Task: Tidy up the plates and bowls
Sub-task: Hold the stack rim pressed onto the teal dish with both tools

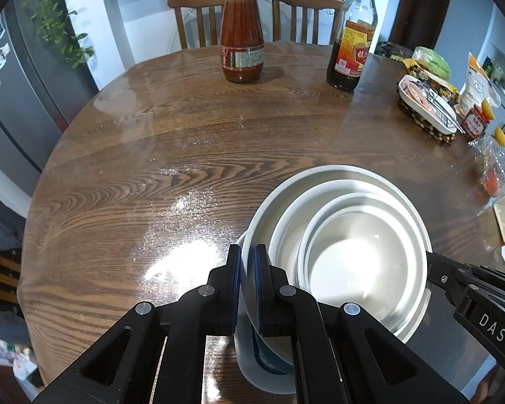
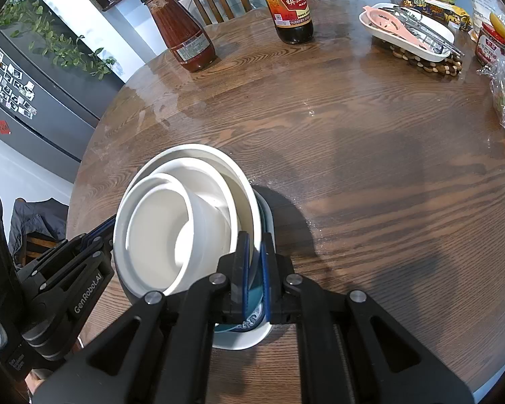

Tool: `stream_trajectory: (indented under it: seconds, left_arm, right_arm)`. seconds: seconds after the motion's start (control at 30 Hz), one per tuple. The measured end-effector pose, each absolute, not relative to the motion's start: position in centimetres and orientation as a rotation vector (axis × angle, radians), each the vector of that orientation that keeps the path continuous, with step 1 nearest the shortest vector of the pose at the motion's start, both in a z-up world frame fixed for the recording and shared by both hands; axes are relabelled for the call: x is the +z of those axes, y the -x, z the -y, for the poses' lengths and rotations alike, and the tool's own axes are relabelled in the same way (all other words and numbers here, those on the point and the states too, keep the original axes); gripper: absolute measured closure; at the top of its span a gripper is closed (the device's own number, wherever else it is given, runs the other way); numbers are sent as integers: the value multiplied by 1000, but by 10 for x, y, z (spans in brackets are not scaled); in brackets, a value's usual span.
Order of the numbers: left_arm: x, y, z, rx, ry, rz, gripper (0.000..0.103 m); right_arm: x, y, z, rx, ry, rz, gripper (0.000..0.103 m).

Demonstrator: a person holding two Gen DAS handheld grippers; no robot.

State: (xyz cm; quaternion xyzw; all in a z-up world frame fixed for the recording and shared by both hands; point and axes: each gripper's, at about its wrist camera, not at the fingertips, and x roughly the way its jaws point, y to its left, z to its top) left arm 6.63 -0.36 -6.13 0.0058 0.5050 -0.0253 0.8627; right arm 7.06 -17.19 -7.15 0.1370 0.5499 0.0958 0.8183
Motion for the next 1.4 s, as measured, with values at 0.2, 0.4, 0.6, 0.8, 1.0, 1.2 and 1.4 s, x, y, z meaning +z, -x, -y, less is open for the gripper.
stream_trajectory:
  seconds: [0.2, 0.4, 0.6, 0.8, 1.0, 1.2, 1.4]
  left_arm:
    - [-61, -67, 3, -53, -14, -1059, 99]
    - [-62, -67, 3, -54, -16, -1059, 99]
    - [-61, -67, 4, -53, -17, -1059, 99]
    - [-62, -66, 2, -53, -19, -1059, 99]
    - [-62, -66, 1, -52, -22, -1060, 99]
    - [-63, -66, -1, -51, -24, -1064, 99]
    - [-62, -67, -1, -52, -26, -1068, 99]
  right_arm:
    - [-71, -70, 172, 204, -293, -1171, 93]
    - [-71, -70, 172, 204, -292, -1171, 93]
    - [-71, -70, 171, 203, -292, -1171, 93]
    - [-71, -70, 171, 203, -293, -1171, 93]
    - [-71, -70, 171, 203, -292, -1171, 93]
    - [-71, -70, 171, 203, -293, -1171, 93]
    - [-70, -69, 171, 207, -291, -1169, 93]
